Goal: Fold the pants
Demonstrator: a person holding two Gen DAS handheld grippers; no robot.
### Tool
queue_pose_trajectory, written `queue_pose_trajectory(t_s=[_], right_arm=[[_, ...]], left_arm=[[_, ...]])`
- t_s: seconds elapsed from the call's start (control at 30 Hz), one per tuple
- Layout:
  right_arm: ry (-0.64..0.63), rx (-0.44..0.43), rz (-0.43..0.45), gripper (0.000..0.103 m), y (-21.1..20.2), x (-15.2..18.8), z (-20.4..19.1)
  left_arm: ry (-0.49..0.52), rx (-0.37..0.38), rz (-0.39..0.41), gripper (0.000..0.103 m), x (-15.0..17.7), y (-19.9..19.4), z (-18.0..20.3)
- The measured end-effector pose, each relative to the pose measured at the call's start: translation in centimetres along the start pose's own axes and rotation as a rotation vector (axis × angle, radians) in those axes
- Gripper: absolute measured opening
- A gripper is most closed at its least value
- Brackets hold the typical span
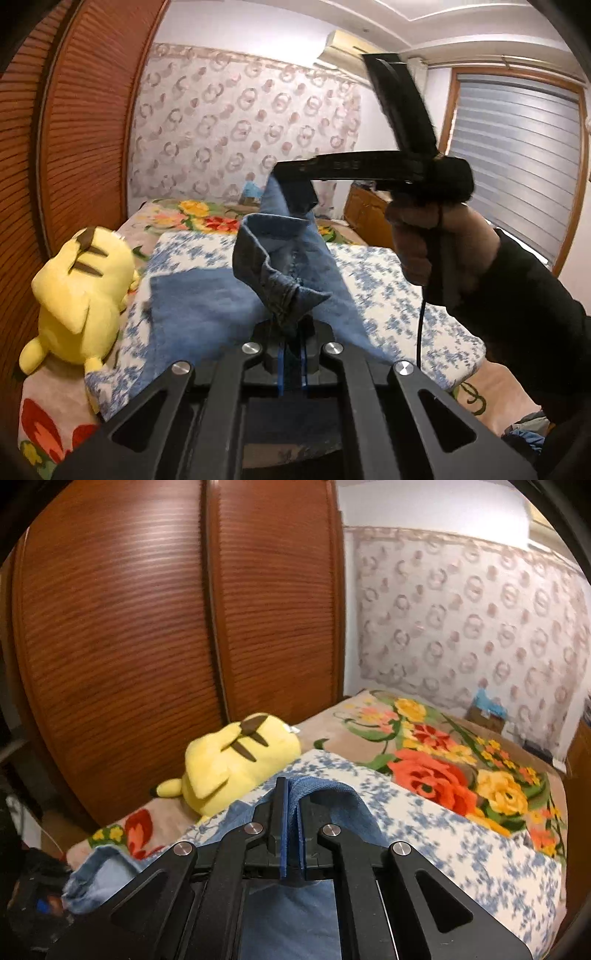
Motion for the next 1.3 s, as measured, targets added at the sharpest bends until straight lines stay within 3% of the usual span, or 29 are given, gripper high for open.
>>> queue_pose_trajectory(t_s=[0.27,0.43,0.47,0.6,0.67,0.9,1.03,1.3], right_arm=[[-0.027,-0.026,-0.165,0.001,9.9,1.5,-3.0],[0.000,-0.026,-0.244,0.002,14.0,3.0,-3.2],[0.005,-0.026,-0.254,0.009,14.3,3.1,-3.2],[0.025,-0.034,-0.217,0.036,13.3,2.8,-2.9],[0.038,-0.026,-0.171,0.042,11.8,2.4,-2.3],[0.020,0.020,-0.130,0.043,8.7,3.7,-0.1],[0.012,0.084,-0.183,0.043,9.6,5.8,1.6],[-0.047,0.118,-0.299,0.043,13.1,9.3,2.2]], left_arm=[[-0.110,-0.044,-0.134,0.003,4.4,3.8,-5.5],[-0.123,-0.093,-0.200,0.013,6.1,5.6,-6.7],[-0.114,-0.101,-0.205,0.017,6.4,5.7,-6.8],[-0.119,-0.123,-0.182,0.033,6.5,5.0,-7.3],[-0.131,-0.130,-0.165,0.036,6.3,4.4,-8.0],[-0.149,-0.131,-0.109,0.037,5.6,3.1,-8.7],[-0.129,-0.132,-0.129,0.037,5.8,3.9,-8.3],[-0.117,-0.177,-0.212,0.037,7.3,5.8,-9.0]])
Point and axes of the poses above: each gripper's, at about its wrist camera, not at the fingertips, and y roughly the way its jaws point, z to its right, x to its underside, the point moved 8 cm from there along y, roughly the way its jaws point, and after that the axes turned 14 degrees about -z, right-handed, at the moved point
